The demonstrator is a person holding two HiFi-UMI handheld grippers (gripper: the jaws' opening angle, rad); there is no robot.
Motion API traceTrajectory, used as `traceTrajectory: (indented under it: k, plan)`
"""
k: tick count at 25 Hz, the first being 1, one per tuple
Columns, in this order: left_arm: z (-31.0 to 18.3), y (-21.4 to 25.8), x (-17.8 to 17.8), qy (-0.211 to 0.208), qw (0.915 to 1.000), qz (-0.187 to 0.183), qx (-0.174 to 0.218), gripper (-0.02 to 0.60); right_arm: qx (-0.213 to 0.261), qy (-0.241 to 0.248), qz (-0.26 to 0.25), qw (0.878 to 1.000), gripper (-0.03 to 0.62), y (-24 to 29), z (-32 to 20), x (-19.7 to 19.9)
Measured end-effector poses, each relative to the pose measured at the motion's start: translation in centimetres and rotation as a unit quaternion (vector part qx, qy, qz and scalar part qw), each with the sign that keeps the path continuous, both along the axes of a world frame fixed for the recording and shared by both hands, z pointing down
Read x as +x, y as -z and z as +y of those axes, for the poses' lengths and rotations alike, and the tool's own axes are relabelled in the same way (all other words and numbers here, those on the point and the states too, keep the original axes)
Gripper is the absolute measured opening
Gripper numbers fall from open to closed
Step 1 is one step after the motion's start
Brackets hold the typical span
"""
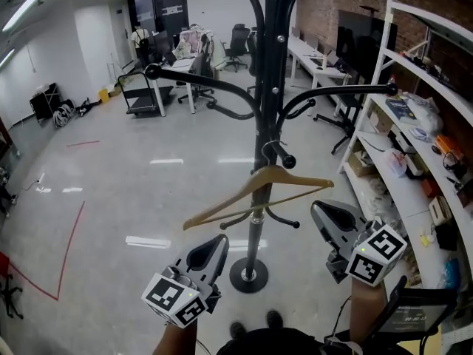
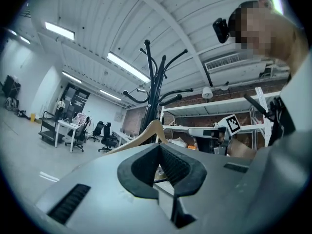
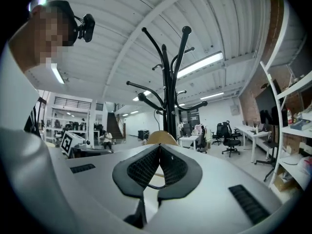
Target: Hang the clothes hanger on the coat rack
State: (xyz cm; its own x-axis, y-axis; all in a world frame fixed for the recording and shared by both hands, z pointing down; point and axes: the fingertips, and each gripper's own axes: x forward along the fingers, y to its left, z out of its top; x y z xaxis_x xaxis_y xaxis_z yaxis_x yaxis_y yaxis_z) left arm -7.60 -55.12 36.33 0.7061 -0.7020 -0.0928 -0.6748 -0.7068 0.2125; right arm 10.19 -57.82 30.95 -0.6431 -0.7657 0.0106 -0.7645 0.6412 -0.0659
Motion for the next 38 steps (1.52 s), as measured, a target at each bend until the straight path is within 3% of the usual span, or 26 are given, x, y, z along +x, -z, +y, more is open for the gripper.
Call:
traceTrajectory:
  k: [5, 11, 15, 19, 28, 33, 38]
  plan:
    - [0.0, -1.8, -2.3, 0.016, 0.9998, -0.003, 0.007, 0.0, -0.03, -0.033, 0.012, 0.999, 0.008, -2.3, 2.7, -0.4]
    - [3.1, -2.4, -1.2, -0.007, 0.9999, -0.01, -0.003, 0.0, -0.039, -0.035, 0.017, 0.998, 0.008, -3.7, 6.4, 0.3]
    - [7.4, -2.5, 0.4, -0.005, 0.9999, -0.011, -0.007, 0.0, -0.021, -0.018, 0.03, 0.999, 0.008, -4.7, 10.3, 1.1]
    - [12.7, -2.5, 2.6, 0.0, 0.9996, 0.013, -0.024, 0.0, -0.024, 0.012, 0.03, 0.999, 0.008, -5.7, 16.0, 1.8]
    - [23.9, -3.5, 5.9, 0.051, 0.9962, -0.034, -0.062, 0.0, -0.056, 0.023, -0.014, 0.998, 0.008, -7.5, 25.4, 6.6]
    - [29.4, -2.0, 6.2, 0.057, 0.9961, -0.042, -0.053, 0.0, -0.045, 0.044, -0.019, 0.998, 0.008, -6.1, 30.2, 6.2]
    - [34.4, -2.3, 4.2, 0.057, 0.9967, -0.038, -0.044, 0.0, -0.037, 0.049, -0.011, 0.998, 0.009, -5.8, 34.2, 3.5]
